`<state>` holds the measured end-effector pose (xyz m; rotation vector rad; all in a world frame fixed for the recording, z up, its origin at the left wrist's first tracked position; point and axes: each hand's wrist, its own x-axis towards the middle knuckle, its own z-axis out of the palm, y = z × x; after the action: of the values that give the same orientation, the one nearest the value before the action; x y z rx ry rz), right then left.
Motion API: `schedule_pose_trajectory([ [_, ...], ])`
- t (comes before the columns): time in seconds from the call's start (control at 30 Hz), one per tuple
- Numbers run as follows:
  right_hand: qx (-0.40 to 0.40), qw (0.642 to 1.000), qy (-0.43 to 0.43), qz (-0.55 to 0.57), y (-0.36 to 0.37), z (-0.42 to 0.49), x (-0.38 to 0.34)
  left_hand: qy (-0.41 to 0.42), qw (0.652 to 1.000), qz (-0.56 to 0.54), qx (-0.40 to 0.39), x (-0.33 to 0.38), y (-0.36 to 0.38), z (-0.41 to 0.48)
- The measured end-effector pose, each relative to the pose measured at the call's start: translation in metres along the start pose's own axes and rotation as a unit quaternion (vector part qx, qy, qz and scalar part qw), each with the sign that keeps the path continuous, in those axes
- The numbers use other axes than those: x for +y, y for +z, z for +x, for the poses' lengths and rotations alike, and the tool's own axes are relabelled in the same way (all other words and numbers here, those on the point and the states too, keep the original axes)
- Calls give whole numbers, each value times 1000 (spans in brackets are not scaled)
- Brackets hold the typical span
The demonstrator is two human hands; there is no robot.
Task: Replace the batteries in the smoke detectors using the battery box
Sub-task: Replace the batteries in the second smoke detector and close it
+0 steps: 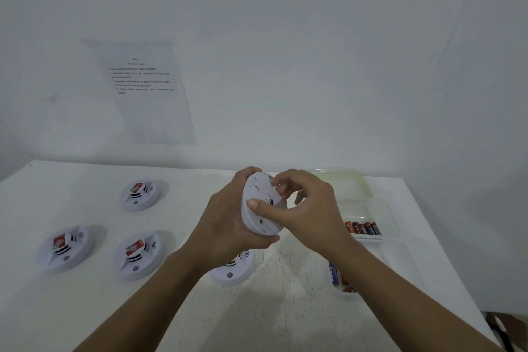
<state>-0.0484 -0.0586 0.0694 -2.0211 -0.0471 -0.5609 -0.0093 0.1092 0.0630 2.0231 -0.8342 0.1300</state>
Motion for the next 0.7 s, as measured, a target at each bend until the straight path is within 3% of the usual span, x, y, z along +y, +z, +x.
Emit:
schedule_pose_trajectory([
  [0.1, -38, 999, 6, 2, -1, -2, -3, -12, 1000, 7, -5, -3, -1, 1],
  [0.3, -115, 985, 119, 51, 3, -2, -10, -34, 998, 41, -23, -10, -2, -4],
  [0.53, -112, 944, 241, 195, -1, -1, -4, -5, 992, 119, -51, -16, -3, -10],
  [0.7, -80, 910, 271, 302, -3, 2, -1, -6, 997, 82, -8, -16, -8, -12],
])
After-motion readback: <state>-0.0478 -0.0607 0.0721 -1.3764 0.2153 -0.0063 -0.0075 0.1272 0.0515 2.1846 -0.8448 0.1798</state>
